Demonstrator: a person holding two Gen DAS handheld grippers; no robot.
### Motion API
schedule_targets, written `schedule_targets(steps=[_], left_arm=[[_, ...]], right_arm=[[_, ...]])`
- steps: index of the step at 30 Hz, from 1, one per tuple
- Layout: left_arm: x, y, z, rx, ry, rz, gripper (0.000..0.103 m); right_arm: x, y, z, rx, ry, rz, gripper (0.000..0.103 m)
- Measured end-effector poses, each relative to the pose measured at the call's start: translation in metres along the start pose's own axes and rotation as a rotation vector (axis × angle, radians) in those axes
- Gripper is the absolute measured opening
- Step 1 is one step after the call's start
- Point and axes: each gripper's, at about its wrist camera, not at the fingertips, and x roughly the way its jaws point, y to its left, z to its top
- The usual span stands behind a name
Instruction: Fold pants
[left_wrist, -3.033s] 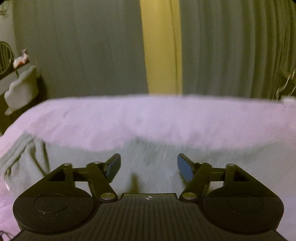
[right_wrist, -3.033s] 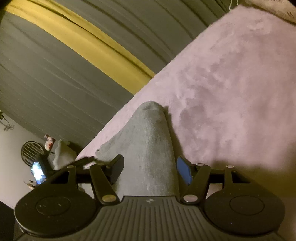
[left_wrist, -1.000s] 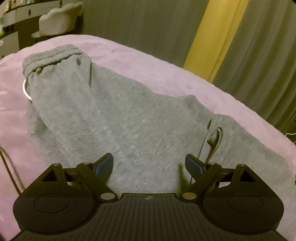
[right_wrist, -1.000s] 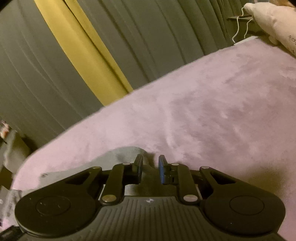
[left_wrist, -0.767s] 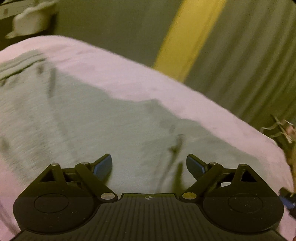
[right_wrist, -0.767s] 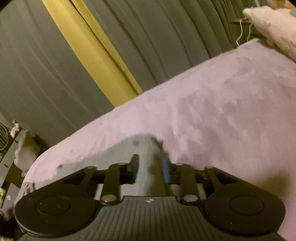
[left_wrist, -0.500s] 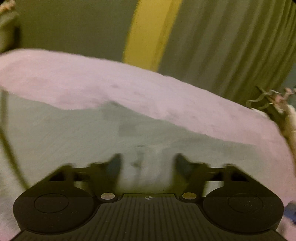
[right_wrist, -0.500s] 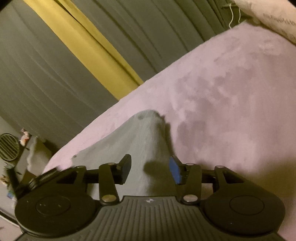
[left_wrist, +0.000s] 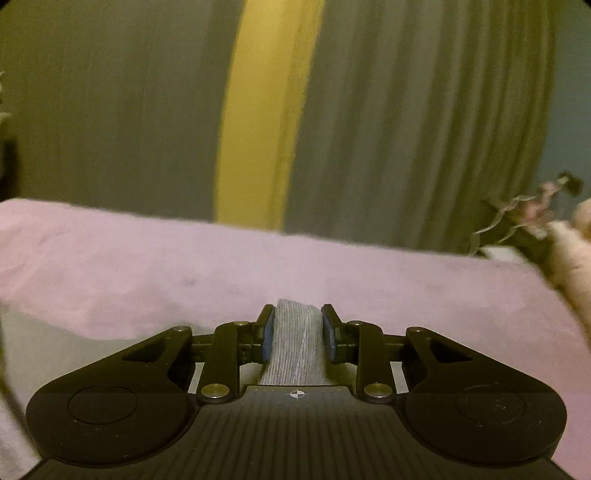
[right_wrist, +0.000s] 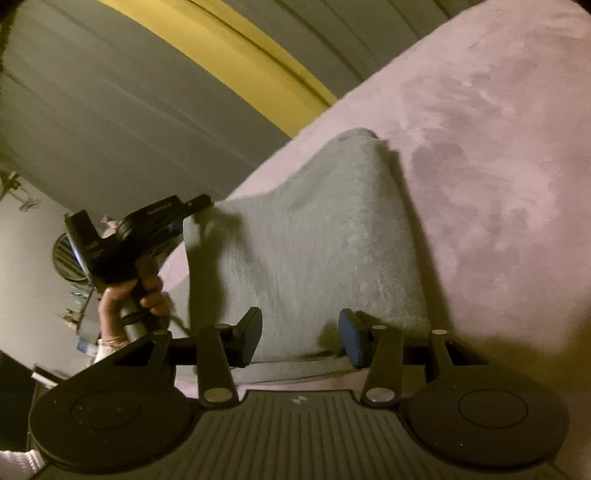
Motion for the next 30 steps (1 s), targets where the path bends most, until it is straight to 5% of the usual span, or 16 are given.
schedule_targets(steps=[2, 4, 9, 13, 18, 24, 26, 30], left_arm=[[0.021, 0.009, -0.007, -0.007, 0.133, 0.067, 0.037], [0.033, 0.018, -0.021, 0.015, 0.224, 0.144, 0.067], [-0.003, 0.035, -0.026, 0.007, 0.176, 0.172, 0.082], [-0.033, 0.049, -0.030, -0.050, 0.184, 0.203, 0.091], [-0.049, 0.054, -0.060, -0.085, 0.300, 0.165, 0.091], [-0.048, 0.040, -0.090, -0.089, 0.378, 0.095, 0.085], [-0.051, 0.033, -0.094, -0.079, 0.377, 0.054, 0.075], [-0.052, 0.024, -0.099, -0.036, 0.377, 0.019, 0.035]], right_arm=[[0.004, 0.000, -0.001, -0.024, 0.004, -0.019, 0.046], [0.009, -0.004, -0.002, -0.030, 0.014, -0.065, 0.046], [0.010, 0.006, 0.002, -0.071, -0.011, -0.104, 0.047], [0.013, 0.022, 0.008, -0.174, -0.064, -0.108, 0.068], [0.046, 0.010, 0.004, -0.150, -0.004, -0.267, 0.065], [0.028, 0.017, -0.002, -0.145, -0.079, -0.281, 0.069], [0.026, 0.015, -0.002, -0.131, -0.082, -0.294, 0.069], [0.015, 0.015, -0.001, -0.104, -0.105, -0.309, 0.071]])
